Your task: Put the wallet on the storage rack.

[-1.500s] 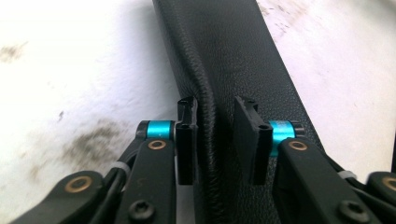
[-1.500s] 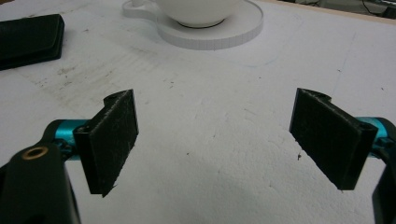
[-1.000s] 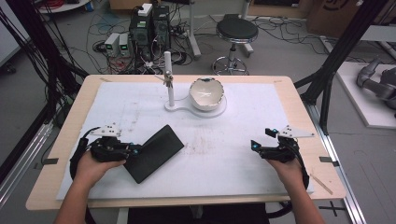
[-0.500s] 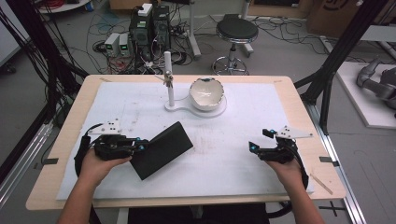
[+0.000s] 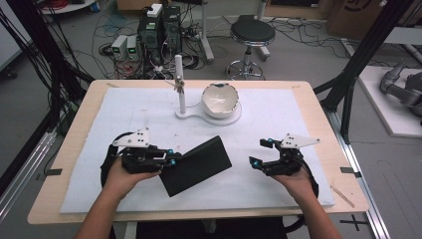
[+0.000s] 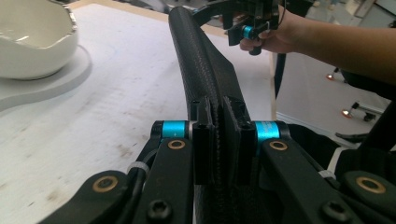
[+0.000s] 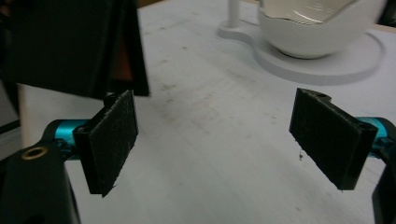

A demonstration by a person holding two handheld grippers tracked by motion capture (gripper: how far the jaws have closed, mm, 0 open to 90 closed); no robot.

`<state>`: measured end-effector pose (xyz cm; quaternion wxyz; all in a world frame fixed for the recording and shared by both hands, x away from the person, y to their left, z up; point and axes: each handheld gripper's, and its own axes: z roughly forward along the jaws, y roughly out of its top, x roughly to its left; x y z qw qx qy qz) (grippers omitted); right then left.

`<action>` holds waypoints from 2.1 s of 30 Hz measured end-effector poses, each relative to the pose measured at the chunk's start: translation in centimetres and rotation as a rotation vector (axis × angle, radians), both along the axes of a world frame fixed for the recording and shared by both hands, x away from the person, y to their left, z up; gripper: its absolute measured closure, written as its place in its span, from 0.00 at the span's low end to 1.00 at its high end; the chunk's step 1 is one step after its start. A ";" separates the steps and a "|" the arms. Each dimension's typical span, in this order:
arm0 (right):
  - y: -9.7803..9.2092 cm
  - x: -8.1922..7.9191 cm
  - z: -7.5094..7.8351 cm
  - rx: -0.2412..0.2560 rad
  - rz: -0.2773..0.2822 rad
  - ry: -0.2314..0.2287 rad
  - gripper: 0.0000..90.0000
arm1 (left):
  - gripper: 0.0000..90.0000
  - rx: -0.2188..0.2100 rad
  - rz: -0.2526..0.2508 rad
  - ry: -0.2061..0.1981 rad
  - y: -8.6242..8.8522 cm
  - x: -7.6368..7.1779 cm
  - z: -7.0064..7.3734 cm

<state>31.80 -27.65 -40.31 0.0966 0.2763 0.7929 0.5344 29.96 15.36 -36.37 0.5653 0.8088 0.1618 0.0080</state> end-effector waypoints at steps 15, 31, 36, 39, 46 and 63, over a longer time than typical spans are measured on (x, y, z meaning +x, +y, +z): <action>4.5 0.5 0.1 0.075 0.270 0.079 0.18 | 0.91 -0.018 -0.102 -0.017 -3.0 -0.4 -0.2; 5.2 0.6 0.0 0.068 0.430 0.175 0.84 | 0.84 -0.022 -0.037 -0.009 -2.5 0.7 -1.9; 4.6 0.7 0.2 0.054 0.377 0.176 0.85 | 0.63 -0.055 0.031 -0.008 -1.6 0.9 -1.7; 4.2 0.8 0.4 0.067 0.360 0.170 0.85 | 0.54 -0.044 0.058 -0.016 -1.2 1.0 -1.7; 2.2 0.5 1.6 0.105 0.286 0.129 0.85 | 0.39 -0.040 0.140 -0.028 0.8 1.4 -1.8; -1.8 1.3 6.7 0.116 0.060 -0.026 0.85 | 0.26 0.006 0.307 -0.029 6.1 1.7 -2.3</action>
